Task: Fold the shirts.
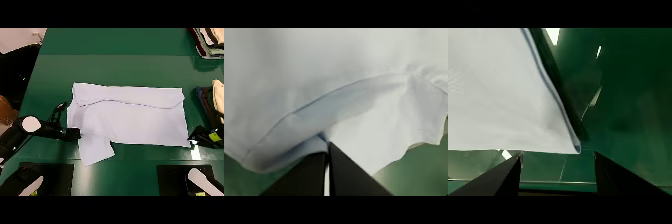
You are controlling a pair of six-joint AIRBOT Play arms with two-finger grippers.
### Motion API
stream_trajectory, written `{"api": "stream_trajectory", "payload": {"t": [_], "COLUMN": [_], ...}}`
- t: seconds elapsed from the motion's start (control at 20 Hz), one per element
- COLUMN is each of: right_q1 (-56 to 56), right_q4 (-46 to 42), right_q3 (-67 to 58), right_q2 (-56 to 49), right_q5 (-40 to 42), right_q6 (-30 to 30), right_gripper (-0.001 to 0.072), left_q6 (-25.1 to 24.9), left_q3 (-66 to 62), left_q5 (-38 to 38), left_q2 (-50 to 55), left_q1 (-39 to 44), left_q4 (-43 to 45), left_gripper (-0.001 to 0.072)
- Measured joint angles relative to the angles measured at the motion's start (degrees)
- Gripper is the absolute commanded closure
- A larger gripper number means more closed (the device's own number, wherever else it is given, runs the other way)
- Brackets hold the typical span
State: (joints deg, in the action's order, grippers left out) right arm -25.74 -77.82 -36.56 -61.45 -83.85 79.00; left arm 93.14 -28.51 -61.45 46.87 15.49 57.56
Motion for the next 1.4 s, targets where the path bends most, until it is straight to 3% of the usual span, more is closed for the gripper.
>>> {"api": "stream_trajectory", "payload": {"t": [0.05,0.1,0.15,0.25,0.35,0.65,1.05,1.2,1.4], "right_q1": [0.00,0.35,1.14,3.08,5.27,8.79,9.94,12.68,17.90], "right_q4": [0.13,0.68,1.62,2.84,4.42,2.08,-3.63,-4.22,-4.50], "right_q3": [0.96,1.46,1.99,2.49,2.95,3.34,-0.74,-6.12,-15.08], "right_q2": [-1.09,-2.03,-2.91,-4.20,-4.26,3.21,18.95,17.46,6.80], "right_q5": [1.01,1.46,1.53,2.84,4.85,8.79,-5.18,-5.35,-1.01], "right_q6": [0.33,0.70,0.87,1.29,1.31,1.42,1.40,1.44,2.01], "right_gripper": [0.0214,0.0261,0.0365,0.0465,0.0679,0.0693,0.0695,0.0694,0.0694], "left_q6": [-0.09,-0.22,-0.26,-0.44,-0.46,-0.17,4.26,4.00,0.68], "left_q3": [-0.37,-0.66,-0.85,-1.09,-1.44,-4.13,-9.20,-13.11,-19.85], "left_q5": [-0.26,-0.26,-0.28,-0.37,-1.31,-9.31,-20.33,-18.23,-10.45], "left_q2": [0.02,0.02,0.02,0.02,0.02,-0.39,-10.91,-9.09,1.38], "left_q1": [0.00,0.00,0.00,0.00,0.00,0.00,0.02,0.04,0.00], "left_q4": [0.26,0.39,0.46,0.68,1.60,6.51,8.20,10.54,14.14], "left_gripper": [0.0685,0.0685,0.0685,0.0686,0.0687,0.0687,0.0687,0.0686,0.0685]}}
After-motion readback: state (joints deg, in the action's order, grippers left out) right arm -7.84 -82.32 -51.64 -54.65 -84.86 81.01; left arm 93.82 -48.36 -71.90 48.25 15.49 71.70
